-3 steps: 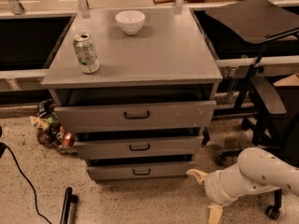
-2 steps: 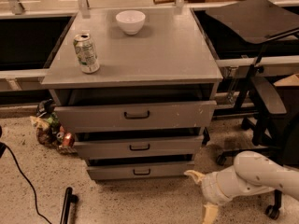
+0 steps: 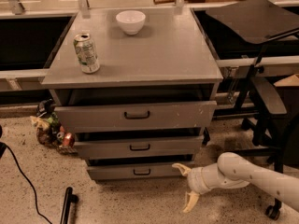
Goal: Open bottom drawer
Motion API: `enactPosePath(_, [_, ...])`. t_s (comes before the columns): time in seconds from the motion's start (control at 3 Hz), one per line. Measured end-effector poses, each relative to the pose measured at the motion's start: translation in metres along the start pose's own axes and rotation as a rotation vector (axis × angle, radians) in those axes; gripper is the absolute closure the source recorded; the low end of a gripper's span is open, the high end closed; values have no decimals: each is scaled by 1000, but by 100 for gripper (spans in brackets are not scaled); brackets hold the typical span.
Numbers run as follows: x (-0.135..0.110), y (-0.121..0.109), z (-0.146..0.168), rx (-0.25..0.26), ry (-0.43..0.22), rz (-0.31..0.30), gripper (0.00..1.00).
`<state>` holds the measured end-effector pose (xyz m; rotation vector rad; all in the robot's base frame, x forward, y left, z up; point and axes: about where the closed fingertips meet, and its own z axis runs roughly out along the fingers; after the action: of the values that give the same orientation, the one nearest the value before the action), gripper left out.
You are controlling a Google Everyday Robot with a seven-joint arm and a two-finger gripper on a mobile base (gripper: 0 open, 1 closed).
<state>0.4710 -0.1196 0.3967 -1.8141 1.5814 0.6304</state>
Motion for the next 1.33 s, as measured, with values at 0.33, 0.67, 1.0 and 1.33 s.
enactPosePath(0.33, [31, -14, 59, -27, -79, 26, 0])
enactPosePath(0.67, [72, -9, 126, -63, -137, 111, 0])
enactPosePath(1.0, [75, -10, 132, -65, -138, 117, 0])
enactPosePath(1.33, [97, -26, 144, -28, -103, 122, 0])
